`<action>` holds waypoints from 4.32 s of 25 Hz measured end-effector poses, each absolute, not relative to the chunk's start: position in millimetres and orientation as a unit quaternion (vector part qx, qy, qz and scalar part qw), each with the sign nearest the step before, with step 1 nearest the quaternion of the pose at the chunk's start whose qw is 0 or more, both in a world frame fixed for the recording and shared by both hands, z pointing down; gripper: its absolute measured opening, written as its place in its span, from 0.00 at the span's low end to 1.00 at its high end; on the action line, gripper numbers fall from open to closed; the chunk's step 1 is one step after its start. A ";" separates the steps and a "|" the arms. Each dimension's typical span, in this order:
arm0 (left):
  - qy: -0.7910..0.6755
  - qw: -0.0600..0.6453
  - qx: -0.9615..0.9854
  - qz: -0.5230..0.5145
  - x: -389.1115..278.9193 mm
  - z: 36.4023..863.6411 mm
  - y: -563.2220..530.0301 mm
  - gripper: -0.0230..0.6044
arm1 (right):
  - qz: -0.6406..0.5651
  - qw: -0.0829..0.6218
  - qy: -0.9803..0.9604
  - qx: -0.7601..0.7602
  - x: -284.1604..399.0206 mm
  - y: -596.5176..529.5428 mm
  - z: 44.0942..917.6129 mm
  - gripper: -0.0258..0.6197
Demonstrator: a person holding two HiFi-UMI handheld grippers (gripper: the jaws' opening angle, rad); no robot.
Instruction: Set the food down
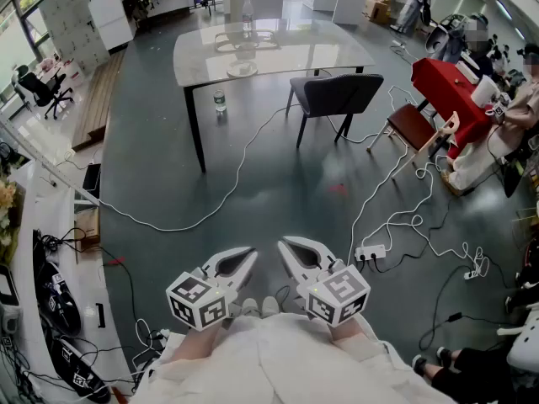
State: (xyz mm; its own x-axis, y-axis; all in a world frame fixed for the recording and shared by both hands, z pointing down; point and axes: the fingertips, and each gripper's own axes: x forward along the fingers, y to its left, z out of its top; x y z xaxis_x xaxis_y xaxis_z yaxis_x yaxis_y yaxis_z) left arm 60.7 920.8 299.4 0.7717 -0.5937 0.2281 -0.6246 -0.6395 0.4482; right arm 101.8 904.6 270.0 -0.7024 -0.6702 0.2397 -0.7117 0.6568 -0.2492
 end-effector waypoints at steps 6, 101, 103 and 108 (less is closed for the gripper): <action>-0.330 0.257 0.908 0.030 71.5 296.5 927.4 0.08 | 0.177 0.061 -0.906 0.380 102.9 909.4 273.3 0.04; -0.367 0.331 0.869 0.035 44.6 345.3 234.9 0.08 | 0.254 0.097 -0.906 0.325 75.4 214.3 317.4 0.04; -0.375 0.336 0.863 0.035 41.8 349.0 229.9 0.08 | 0.262 0.099 -0.905 0.319 75.1 209.4 321.2 0.04; -0.390 0.345 0.853 0.036 34.6 354.1 223.2 0.08 | 0.269 0.097 -0.905 0.315 78.0 198.1 323.5 0.04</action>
State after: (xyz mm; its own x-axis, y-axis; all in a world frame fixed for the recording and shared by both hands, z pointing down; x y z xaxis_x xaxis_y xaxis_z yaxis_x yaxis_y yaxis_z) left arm 34.6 223.2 354.1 0.6931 -0.6402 0.3313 -0.6904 -0.4576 0.5603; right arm 78.0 198.1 323.5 -0.7830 -0.5182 0.3442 -0.6221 0.6569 -0.4260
